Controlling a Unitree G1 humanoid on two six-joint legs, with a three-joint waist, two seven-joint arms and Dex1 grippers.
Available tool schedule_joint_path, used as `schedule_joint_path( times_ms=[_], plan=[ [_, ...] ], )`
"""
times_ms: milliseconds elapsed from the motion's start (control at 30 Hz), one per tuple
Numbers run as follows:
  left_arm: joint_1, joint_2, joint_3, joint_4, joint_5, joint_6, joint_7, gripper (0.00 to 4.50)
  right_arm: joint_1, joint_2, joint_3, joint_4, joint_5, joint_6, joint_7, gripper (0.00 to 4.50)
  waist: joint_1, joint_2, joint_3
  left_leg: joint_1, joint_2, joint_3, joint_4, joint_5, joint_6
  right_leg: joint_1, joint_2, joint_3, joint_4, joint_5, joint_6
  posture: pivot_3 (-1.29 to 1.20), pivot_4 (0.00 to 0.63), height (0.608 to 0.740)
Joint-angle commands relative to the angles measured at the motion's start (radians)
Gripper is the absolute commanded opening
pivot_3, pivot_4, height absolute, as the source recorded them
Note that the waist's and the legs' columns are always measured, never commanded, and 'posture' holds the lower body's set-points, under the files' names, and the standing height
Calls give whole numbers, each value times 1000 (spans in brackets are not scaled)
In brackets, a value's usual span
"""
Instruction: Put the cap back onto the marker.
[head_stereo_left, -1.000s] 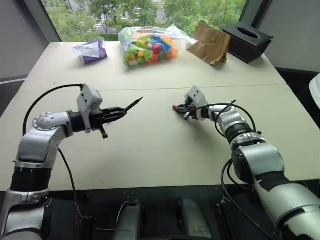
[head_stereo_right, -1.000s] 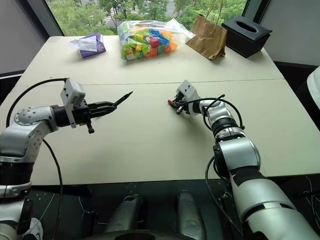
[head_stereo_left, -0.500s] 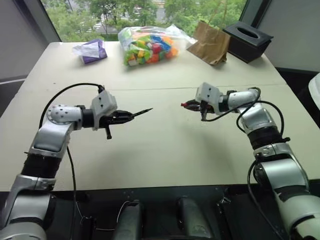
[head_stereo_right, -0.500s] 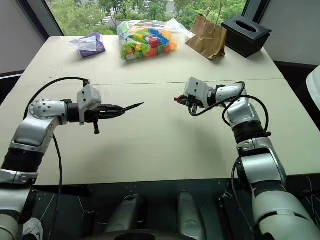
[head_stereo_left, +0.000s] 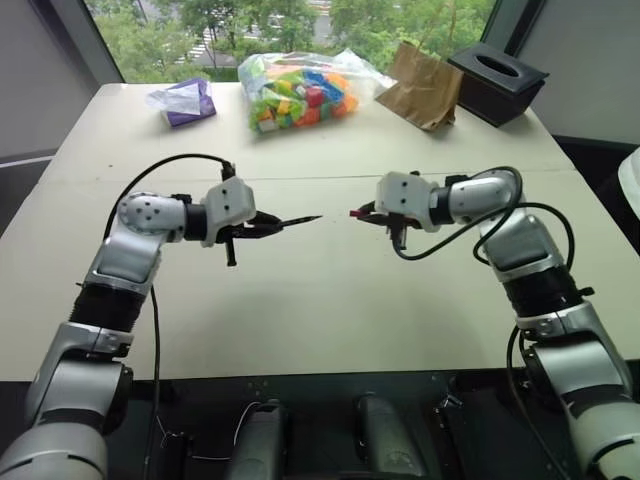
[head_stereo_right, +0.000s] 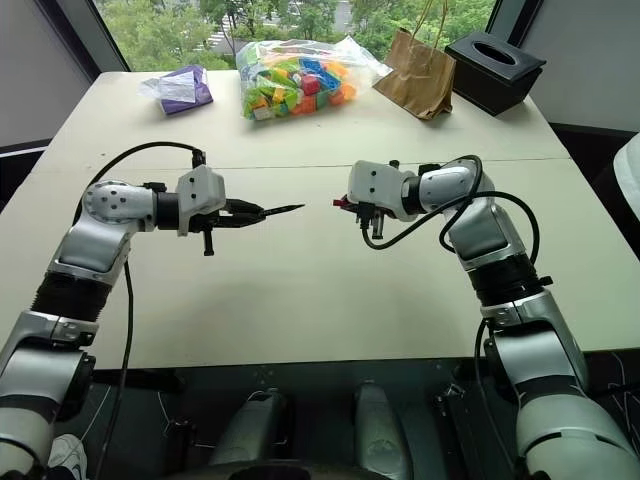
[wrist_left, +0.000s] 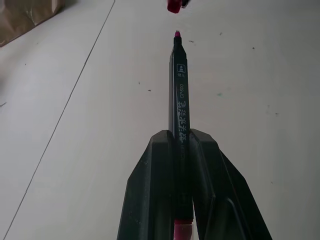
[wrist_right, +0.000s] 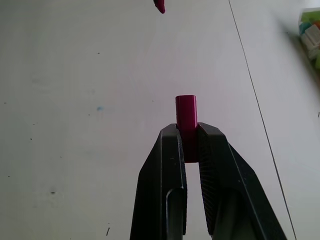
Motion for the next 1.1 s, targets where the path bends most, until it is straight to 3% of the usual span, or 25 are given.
schedule_joint_path(
  times_ms=[33,1100],
  plan=[
    [-30,-1,12,-3,4,-18,-4,33,-25,7,3,-49,4,3,-19,35,0,0,0,0,0,0,0,0,0,0,0,0,0,0,0,0,150,740],
    [-42,-16,12,14,19,-21,-11,33,-48,51,51,-129,16,44,-19,35,0,0,0,0,0,0,0,0,0,0,0,0,0,0,0,0,150,740]
  ],
)
